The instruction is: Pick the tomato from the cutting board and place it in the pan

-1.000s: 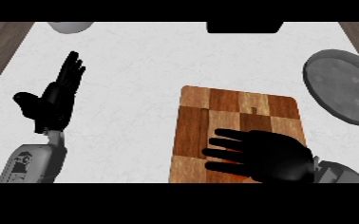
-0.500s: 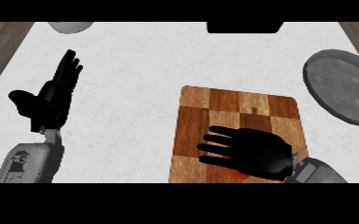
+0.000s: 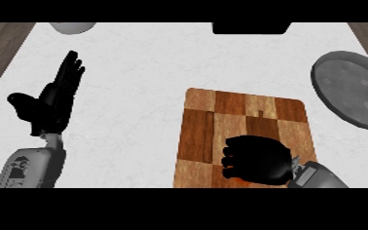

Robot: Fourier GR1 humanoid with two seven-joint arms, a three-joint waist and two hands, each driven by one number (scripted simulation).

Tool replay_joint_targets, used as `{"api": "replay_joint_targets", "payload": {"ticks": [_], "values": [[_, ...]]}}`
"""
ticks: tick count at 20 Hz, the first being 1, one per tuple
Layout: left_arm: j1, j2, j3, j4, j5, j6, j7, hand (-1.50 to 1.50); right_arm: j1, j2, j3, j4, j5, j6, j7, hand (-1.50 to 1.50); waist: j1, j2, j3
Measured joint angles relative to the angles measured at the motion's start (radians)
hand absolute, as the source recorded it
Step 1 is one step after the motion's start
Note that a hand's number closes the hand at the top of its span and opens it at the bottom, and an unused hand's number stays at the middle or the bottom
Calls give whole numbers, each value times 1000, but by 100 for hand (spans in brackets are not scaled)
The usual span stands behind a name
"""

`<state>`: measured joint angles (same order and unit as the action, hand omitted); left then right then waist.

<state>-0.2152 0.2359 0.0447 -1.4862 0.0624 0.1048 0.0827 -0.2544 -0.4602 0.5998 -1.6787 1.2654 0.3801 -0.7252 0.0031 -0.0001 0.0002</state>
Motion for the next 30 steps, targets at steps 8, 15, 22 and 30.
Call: {"api": "replay_joint_targets", "payload": {"ticks": [8,15,22,30], "values": [[7,-2,32,17,-3,-30,-22,0,-4,39,-22,53,39,-69,-76,150,-1,-2,-1],[30,4,60,4,-5,-9,-10,0,138,151,-230,59,-28,5,213,150,-59,-13,-4],[47,8,69,-14,-6,-3,-7,0,253,329,-437,-125,-39,-18,613,150,-75,-18,-3],[25,-10,41,-12,-19,-9,2,0,263,441,-495,-492,-88,27,927,150,-31,-7,-1]]}}
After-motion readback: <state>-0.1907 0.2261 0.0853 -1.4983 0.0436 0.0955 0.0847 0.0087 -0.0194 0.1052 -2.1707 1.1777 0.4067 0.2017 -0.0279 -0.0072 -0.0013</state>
